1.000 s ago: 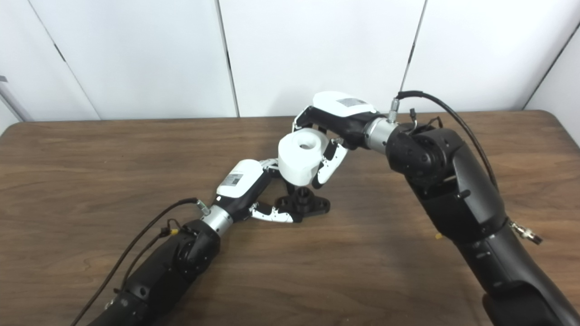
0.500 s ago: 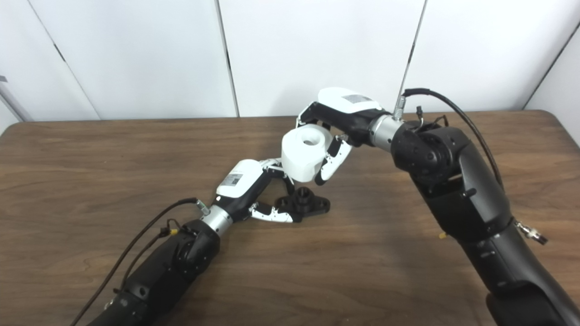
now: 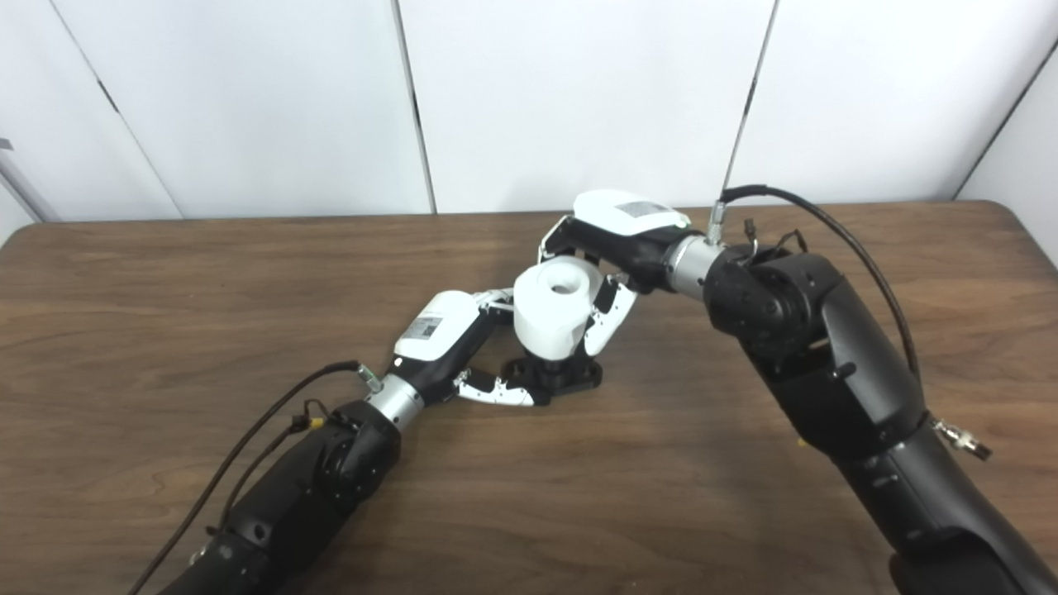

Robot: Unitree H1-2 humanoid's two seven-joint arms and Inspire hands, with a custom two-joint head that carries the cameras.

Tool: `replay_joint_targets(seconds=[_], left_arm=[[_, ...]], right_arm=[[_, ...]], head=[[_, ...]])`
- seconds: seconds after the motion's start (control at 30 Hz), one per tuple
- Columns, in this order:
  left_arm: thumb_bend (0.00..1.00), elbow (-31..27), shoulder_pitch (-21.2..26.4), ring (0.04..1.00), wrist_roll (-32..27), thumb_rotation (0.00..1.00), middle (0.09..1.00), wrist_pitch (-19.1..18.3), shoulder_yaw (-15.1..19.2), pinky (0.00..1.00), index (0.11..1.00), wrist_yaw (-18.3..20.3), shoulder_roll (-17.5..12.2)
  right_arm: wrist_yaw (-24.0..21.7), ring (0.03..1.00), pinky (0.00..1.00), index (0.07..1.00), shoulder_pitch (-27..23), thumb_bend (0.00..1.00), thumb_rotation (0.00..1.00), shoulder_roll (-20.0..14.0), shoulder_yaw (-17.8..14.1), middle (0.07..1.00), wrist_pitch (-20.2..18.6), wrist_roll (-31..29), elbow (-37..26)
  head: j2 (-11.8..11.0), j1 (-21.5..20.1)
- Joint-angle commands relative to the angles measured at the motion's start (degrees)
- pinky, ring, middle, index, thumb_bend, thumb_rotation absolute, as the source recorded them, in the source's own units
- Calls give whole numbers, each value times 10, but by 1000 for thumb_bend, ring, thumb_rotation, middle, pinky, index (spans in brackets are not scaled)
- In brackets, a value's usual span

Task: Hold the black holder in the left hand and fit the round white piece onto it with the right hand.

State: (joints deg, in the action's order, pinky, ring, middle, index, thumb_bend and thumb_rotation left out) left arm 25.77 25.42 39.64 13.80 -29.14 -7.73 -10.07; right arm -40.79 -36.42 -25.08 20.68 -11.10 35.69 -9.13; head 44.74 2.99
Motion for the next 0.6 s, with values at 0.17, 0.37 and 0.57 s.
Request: replay_joint_targets(seconds=[0.17, 0.37, 0.57], left_arm=[[524, 23, -24, 858, 6, 72, 874, -23, -11, 798, 476, 48, -12], [524, 20, -25, 861, 4, 72, 874, -26, -11, 803, 477, 51, -12], [524, 17, -26, 862, 5, 72, 874, -29, -10, 814, 476, 52, -11]], right_arm=[[18, 746, 632, 480, -12, 522, 139, 4, -3, 705, 4, 1, 3], [18, 748, 648, 480, -11, 522, 138, 7, -2, 706, 5, -2, 10], [18, 752, 635, 480, -10, 522, 138, 6, 2, 710, 10, -1, 19]], head=[[1, 2], [3, 3], [3, 4]])
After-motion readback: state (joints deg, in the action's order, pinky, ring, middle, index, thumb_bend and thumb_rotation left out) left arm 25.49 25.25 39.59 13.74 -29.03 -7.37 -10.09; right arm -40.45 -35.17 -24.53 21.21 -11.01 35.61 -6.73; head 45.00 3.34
